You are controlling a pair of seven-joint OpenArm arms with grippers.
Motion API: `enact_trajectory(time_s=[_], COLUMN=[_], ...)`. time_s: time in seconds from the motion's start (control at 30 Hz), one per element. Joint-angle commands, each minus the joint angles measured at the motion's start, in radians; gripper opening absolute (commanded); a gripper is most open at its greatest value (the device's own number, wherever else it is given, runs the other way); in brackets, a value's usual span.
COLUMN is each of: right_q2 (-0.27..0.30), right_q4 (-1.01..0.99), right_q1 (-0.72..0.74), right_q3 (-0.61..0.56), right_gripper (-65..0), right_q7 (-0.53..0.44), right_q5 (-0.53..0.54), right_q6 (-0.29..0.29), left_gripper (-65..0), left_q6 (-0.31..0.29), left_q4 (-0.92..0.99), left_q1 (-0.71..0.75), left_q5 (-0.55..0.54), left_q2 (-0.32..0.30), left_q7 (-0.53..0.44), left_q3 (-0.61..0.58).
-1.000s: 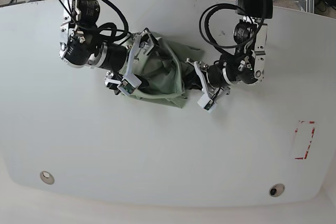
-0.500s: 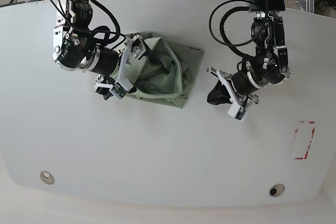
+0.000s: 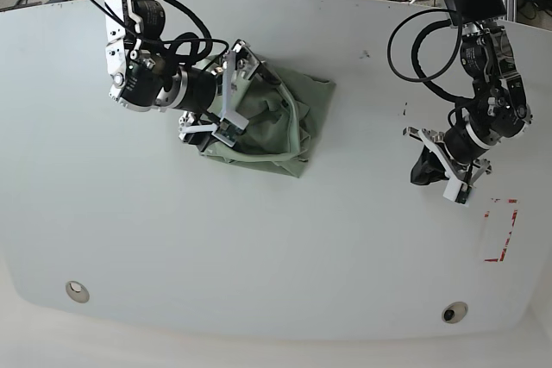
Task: Layout the t-shirt on the table in an organized manner, then fold the t-shirt properly
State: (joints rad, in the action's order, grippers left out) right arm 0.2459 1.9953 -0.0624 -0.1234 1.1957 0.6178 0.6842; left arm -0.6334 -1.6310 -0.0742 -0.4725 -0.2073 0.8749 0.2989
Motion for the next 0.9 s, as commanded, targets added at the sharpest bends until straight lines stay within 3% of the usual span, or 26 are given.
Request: enact_trajectory(time_s=[0.0, 0.23, 0.57, 0.67, 0.87], right_q2=[0.002, 0.002, -0.035, -0.041, -0.046], right_q4=[0.019, 0.014, -0.057, -0.075, -0.129], right_q1=[0.013, 0.014, 0.014, 0.013, 0.013], right_q3=[-0.042, -0.149, -0.216, -0.218, -0.213], right_gripper=[-5.9, -5.9, -7.0, -12.0, -30.9], right_q7=[-0.029, -0.118, -0.208, -0.221, -0.28], right_q5=[0.015, -0.069, -0.335, -0.37, -0.416], right_q6=[-0.002, -0.004, 0.004, 0.004, 0.001], left_gripper=[-65.0, -65.0, -65.0, -65.0, -65.0], left_q6=[-0.009, -0.012, -0.013, -0.013, -0.013], left_q4=[-0.018, -0.019, -0.019, -0.019, -0.019], left_q1=[0.006, 0.04, 0.076, 0.081, 0.083], left_q5=[-0.022, -0.024, -0.025, -0.025, -0.025], left_q2=[-0.025, -0.034, -0.031, -0.031, -0.031], left_q7=[-0.021, -0.021, -0.023, -0.023, -0.023], left_q3=[0.003, 0.035, 0.07, 0.07, 0.069])
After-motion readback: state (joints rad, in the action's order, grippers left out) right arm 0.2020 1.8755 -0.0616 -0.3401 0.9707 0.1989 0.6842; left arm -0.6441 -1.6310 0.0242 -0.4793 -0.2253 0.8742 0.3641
